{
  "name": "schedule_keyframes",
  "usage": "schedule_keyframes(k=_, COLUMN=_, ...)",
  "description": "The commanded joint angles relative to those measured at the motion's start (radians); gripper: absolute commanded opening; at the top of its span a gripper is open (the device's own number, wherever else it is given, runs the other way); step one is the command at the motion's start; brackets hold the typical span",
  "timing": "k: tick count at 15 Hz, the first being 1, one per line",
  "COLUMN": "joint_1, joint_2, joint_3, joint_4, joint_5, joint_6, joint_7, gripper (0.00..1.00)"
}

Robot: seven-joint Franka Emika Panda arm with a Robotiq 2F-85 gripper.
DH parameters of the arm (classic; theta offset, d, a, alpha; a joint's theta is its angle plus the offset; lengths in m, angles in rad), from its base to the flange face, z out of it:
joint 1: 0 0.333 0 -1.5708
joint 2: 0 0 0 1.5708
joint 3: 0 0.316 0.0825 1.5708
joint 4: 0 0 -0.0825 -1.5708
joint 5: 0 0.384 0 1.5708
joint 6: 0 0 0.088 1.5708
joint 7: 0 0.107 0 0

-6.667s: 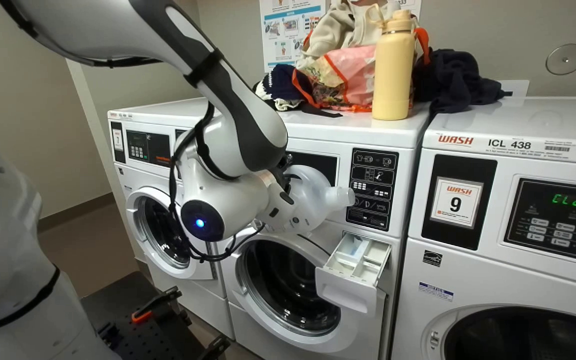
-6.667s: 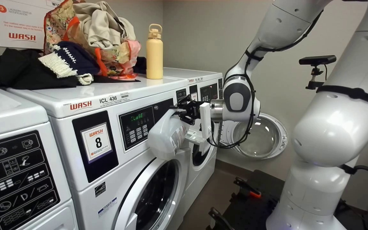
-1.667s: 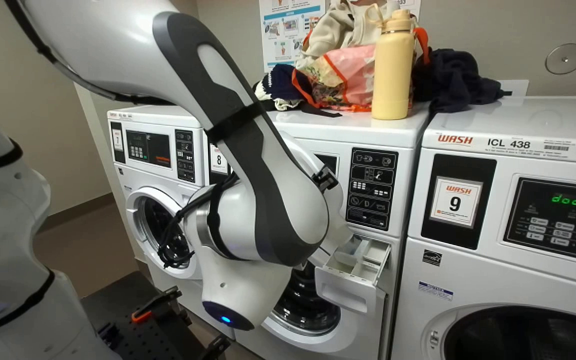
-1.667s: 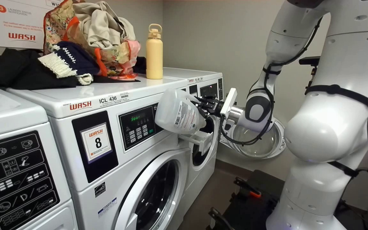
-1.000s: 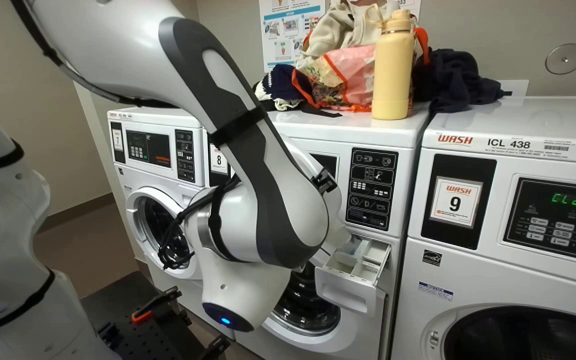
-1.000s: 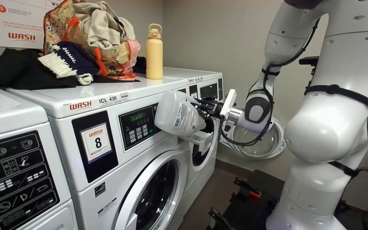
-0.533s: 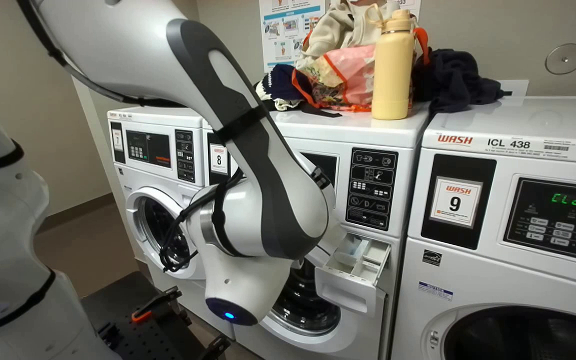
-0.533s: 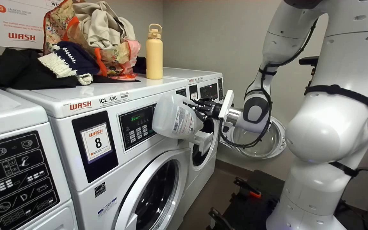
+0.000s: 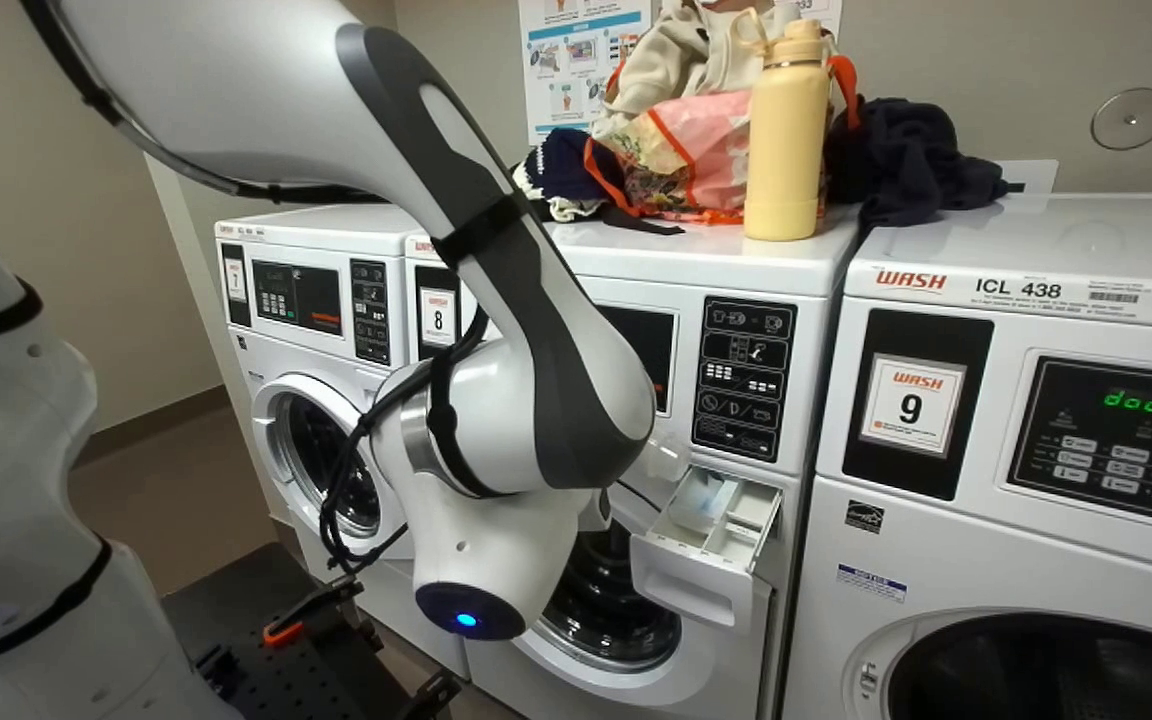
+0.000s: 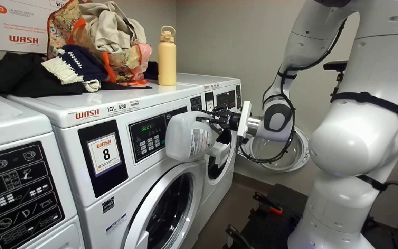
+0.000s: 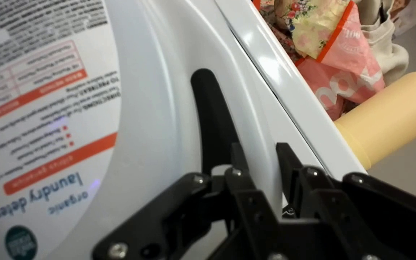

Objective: Pour some liquid from the white container into the washing machine soap chamber

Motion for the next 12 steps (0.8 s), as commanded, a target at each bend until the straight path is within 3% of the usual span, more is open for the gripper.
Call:
schedule_keyframes(k=1, joint_1=-0.012, joint_2=-0.131, joint_3=0.001, joint_4=-0.037, joint_5=-0.054, joint_6=0.077, joint_7=-0.063, gripper=0.07)
schedule_keyframes(k=6, joint_1=-0.014, joint_2=-0.197, joint_3=0.024, joint_4=-0.002, joint_5=-0.118, joint_6=0.238, joint_7=-0.170, gripper=0.07)
schedule_keyframes(k=12, joint_1=-0.021, joint_2=-0.381, joint_3=0.083, joint_4=-0.035, joint_5=-0.127, joint_6=0.421, joint_7=-0.278, gripper=0.07)
